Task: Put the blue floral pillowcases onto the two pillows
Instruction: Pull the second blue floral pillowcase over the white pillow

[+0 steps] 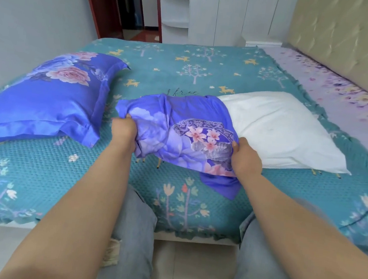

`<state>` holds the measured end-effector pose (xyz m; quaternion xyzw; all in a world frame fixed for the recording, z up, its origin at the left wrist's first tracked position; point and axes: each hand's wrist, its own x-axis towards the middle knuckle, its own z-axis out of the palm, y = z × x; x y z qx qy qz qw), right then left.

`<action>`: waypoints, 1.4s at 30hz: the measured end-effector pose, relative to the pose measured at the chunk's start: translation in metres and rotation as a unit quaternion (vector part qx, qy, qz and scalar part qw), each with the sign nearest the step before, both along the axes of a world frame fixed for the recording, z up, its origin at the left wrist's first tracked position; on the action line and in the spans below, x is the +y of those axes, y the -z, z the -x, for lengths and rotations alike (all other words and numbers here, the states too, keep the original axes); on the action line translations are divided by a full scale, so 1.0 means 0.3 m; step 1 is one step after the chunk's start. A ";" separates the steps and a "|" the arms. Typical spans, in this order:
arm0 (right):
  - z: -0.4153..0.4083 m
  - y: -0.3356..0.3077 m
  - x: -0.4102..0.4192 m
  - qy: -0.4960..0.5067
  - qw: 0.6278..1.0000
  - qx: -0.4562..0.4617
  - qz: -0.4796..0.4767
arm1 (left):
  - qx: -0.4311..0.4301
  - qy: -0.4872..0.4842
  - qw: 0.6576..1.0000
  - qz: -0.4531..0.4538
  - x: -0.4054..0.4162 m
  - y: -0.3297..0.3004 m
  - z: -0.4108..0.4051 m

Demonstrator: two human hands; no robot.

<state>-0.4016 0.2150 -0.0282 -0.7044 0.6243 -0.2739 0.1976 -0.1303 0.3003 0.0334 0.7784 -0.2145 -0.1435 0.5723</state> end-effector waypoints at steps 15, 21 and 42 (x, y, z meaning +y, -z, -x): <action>0.138 -0.068 -0.102 0.035 0.987 0.155 0.002 | -0.079 0.075 0.966 -0.235 0.089 0.130 -0.190; 0.019 -0.109 -0.077 0.042 0.973 0.120 0.193 | -0.275 0.014 0.937 -0.216 0.085 0.122 -0.144; -0.533 -0.200 -0.572 -0.181 0.906 0.374 -0.086 | -0.104 0.191 0.962 -0.163 -0.095 0.150 -0.150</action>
